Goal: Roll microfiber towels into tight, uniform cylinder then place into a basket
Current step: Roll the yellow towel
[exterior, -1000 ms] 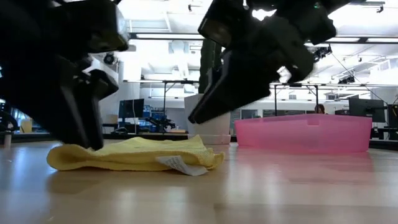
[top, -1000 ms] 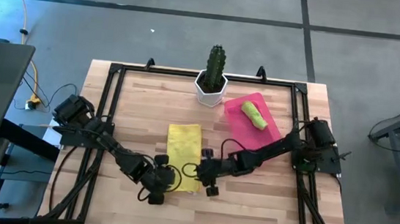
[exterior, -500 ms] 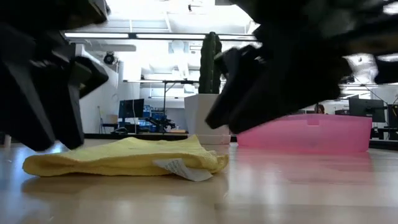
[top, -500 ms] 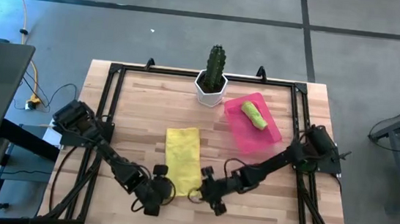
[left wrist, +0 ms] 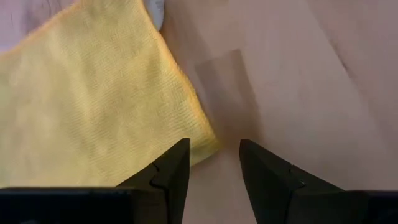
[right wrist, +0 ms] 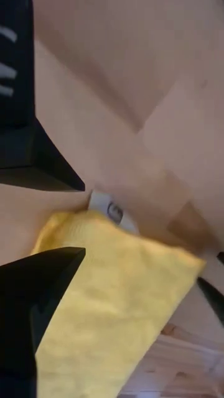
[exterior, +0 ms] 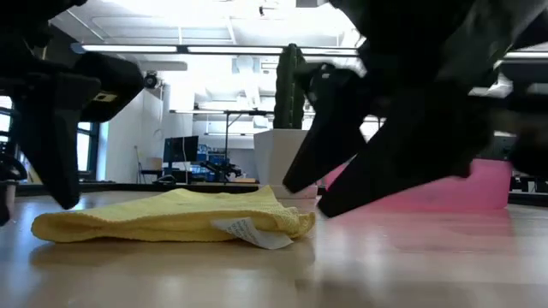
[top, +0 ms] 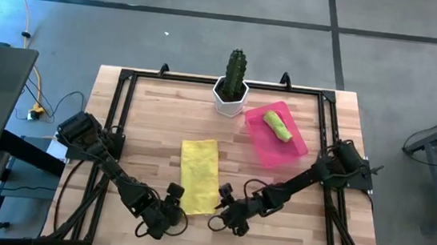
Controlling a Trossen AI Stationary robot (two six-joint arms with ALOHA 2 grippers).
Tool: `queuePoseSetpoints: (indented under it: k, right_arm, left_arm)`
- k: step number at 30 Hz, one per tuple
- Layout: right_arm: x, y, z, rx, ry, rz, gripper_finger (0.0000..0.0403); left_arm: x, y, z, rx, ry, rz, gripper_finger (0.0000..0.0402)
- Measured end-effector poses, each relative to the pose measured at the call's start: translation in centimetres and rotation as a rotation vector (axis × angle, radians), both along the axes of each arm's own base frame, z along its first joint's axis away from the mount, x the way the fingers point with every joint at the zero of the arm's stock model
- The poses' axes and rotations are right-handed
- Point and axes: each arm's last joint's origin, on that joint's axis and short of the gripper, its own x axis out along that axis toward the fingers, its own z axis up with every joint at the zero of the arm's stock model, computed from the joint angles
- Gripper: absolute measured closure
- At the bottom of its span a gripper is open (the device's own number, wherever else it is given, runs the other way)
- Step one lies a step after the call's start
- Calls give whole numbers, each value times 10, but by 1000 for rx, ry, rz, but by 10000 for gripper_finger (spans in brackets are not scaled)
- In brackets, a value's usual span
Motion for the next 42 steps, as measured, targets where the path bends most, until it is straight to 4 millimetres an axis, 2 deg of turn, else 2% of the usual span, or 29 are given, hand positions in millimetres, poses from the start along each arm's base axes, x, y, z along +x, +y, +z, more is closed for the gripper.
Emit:
queuePoseSetpoints:
  k: [7, 15, 21, 26, 31, 40, 42]
  right_arm:
    - [6, -10, -4, -37, -6, 17, 251]
    - [13, -19, -14, -7, 20, 24, 251]
    - [14, -20, -18, -9, 25, 19, 251]
    - [14, -20, -19, 20, 34, -18, 257]
    - [13, -20, -20, 48, 51, -49, 292]
    - [13, -19, -21, 177, 90, -148, 391]
    - [14, -19, -20, 201, 89, -156, 398]
  left_arm:
    - [-4, 7, -5, 145, 80, -130, 271]
    - [-3, 8, -6, 299, 87, -308, 271]
    - [1, 7, -14, 330, 83, -331, 271]
    - [4, 5, -14, 305, 26, -249, 272]
    - [6, 5, -15, 242, 13, -186, 296]
    - [2, 0, -16, 131, -1, -38, 382]
    - [0, -2, -14, 113, -16, 1, 395]
